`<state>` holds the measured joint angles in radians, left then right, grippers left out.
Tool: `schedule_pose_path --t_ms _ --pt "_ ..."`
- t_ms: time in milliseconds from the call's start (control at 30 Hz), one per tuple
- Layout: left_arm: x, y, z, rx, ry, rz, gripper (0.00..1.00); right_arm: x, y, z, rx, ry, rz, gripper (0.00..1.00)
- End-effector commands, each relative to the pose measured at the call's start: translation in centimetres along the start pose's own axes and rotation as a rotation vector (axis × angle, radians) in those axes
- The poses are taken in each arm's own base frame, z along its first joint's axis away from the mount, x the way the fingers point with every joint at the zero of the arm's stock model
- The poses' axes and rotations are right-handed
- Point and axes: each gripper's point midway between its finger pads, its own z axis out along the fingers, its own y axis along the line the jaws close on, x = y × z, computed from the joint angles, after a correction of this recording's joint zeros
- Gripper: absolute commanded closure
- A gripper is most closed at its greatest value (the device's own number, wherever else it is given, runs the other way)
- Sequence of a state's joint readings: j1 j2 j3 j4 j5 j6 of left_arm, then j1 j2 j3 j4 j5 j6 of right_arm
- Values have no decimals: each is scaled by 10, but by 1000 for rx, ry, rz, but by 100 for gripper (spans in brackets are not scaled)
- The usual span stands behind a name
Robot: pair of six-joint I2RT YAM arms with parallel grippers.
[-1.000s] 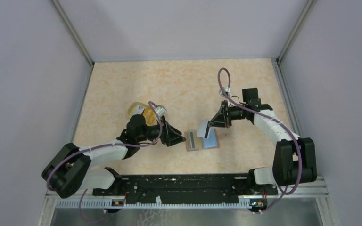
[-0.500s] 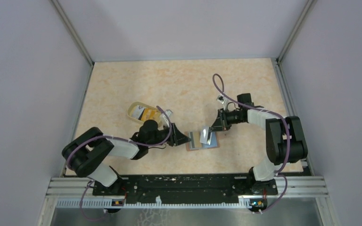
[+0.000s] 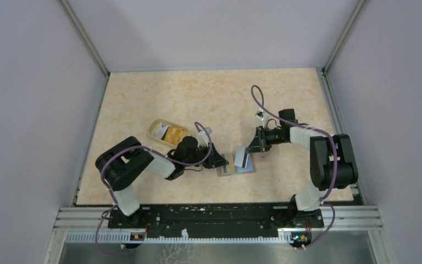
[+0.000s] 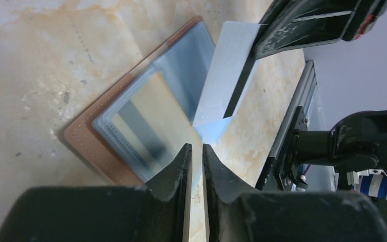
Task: Put the credit cards into the card holder
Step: Insert the credit card into the card holder.
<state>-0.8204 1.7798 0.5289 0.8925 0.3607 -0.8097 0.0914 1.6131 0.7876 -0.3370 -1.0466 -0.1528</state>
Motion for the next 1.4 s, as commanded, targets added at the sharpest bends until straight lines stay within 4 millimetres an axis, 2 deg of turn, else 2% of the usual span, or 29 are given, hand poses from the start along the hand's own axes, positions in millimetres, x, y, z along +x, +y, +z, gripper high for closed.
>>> schedule_pose_path --t_ms 0,300,467,600,933,1367 --pt "2 12 0 -86 -6 -2 83 -16 2 -3 -28 -30 -19 100" --pt "10 24 -3 -153 12 -8 86 -10 1 1 -57 -14 29 100" --pt "11 26 -4 -166 10 -9 87 -19 17 -6 -128 -48 8 100" --pt "11 27 -4 -166 12 -8 87 -20 22 -8 -133 -62 -6 100" --pt "12 27 -3 -162 12 -6 87 -10 1 0 -81 -34 59 100" --pt "12 26 -3 -152 13 0 88 2 -14 6 -44 -1 106 100"
